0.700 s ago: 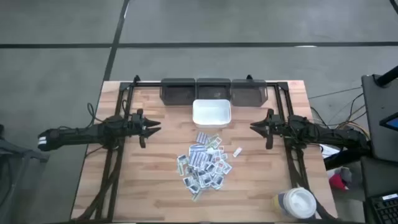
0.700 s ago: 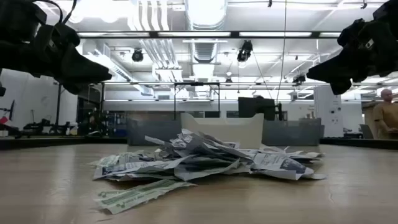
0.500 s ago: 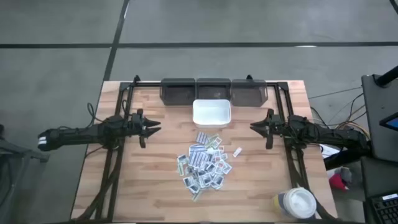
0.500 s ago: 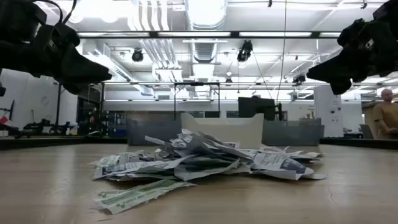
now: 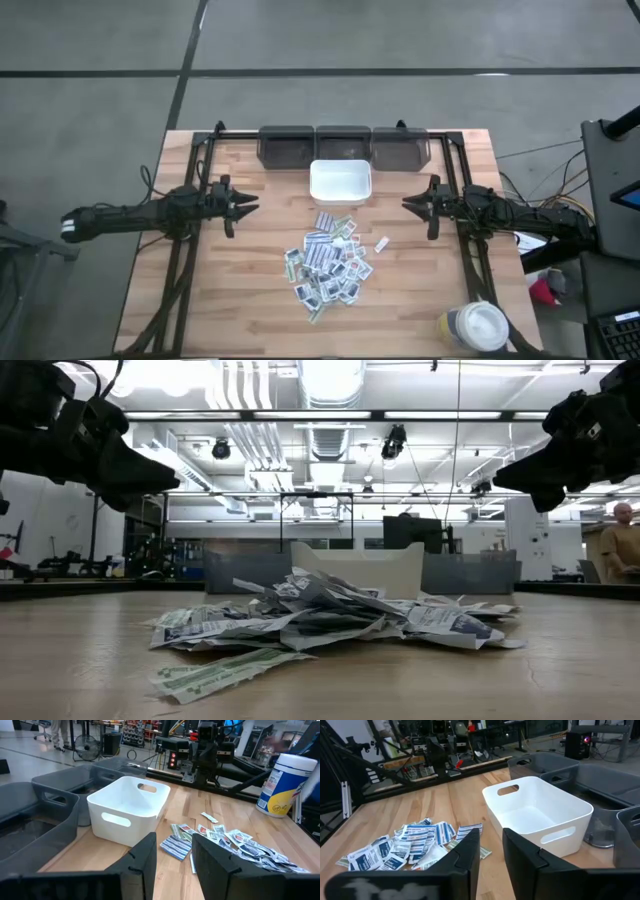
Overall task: Pick & Place First Aid Supplies
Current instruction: Put the green bandage pack into the right gray bin
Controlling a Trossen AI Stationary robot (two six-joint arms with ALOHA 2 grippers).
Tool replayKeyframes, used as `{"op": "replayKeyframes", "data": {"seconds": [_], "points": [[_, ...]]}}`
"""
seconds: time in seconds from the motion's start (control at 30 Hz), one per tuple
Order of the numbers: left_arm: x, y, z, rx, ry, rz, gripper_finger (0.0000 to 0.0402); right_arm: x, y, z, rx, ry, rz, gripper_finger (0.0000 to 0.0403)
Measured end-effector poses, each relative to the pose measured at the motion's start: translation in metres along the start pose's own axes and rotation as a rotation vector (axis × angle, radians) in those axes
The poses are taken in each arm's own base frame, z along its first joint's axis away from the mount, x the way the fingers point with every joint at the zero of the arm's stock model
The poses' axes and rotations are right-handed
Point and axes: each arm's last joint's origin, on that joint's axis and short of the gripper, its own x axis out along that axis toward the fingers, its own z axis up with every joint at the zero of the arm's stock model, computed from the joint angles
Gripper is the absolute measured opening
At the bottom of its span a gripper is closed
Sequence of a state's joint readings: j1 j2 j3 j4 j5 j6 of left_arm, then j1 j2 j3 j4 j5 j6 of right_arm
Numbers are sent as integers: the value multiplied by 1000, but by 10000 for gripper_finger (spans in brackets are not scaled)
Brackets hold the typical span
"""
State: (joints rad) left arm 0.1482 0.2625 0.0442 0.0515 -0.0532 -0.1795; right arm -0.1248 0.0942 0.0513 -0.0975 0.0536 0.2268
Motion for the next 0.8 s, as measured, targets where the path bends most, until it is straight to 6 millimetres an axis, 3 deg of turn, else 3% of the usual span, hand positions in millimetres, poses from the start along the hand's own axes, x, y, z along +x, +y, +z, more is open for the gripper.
{"op": "replayKeyframes", "data": {"seconds": [0.8], "points": [[0, 0, 0, 0, -1, 0, 120, 0, 0, 0, 0, 0, 0, 71]]}}
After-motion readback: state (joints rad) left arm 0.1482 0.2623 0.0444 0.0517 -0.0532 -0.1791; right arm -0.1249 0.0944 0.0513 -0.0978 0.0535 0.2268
